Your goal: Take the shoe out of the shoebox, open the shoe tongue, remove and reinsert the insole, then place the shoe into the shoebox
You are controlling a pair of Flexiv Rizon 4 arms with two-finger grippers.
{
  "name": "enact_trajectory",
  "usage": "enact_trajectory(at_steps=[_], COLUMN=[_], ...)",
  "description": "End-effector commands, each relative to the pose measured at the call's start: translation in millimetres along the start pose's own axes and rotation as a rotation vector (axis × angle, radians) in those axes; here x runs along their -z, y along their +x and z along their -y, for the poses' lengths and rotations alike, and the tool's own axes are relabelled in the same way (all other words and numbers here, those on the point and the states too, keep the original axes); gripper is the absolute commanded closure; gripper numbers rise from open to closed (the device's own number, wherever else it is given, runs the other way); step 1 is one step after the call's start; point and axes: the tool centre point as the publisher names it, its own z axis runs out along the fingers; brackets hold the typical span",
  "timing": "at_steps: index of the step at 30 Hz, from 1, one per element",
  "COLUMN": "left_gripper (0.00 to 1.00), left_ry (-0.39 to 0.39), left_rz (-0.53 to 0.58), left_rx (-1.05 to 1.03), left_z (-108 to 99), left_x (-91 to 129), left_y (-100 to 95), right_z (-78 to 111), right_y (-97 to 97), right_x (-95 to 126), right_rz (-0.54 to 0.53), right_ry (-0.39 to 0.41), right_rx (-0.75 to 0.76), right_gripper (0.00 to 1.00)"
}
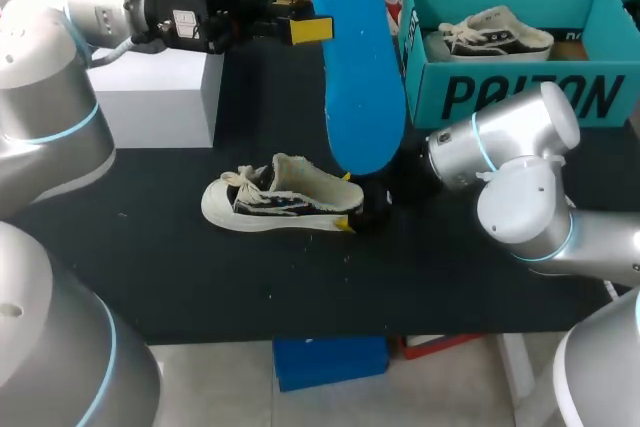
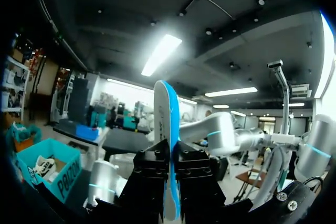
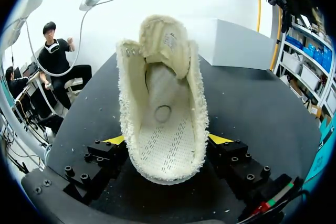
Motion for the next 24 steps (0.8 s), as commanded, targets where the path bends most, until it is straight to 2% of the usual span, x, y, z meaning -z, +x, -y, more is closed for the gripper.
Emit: enact_trajectory(at_steps=[1, 2, 9, 17, 24], left_gripper=[1.00, 1.00, 1.00, 1.00, 1.00], left_ry=[0.000, 0.000, 0.000, 0.000, 0.000], left_rz=[0.005, 0.005, 0.005, 0.005, 0.005], left_rx=[-0.001, -0.001, -0.001, -0.001, -0.001], left_z=[-1.1, -1.1, -1.1, -1.1, -1.1], left_x=[-0.3, -0.3, -0.3, -0.3, -0.3], left_y=[1.7, 1.7, 1.7, 1.7, 1.7], right_z=[1.3, -1.0, -14.7, -28.8, -38.7], right_y=[-0.2, -0.5, -2.1, 2.0, 8.9], right_x=[1.4, 4.4, 23.1, 27.9, 23.9], right_rz=[-0.001, 0.001, -0.007, -0.053, -0.062], right_ry=[0.020, 0.036, 0.144, 0.299, 0.494], right_rx=[0.003, 0.003, 0.020, 0.017, 0.008], right_gripper=[0.67, 0.00, 0.00, 0.00, 0.00])
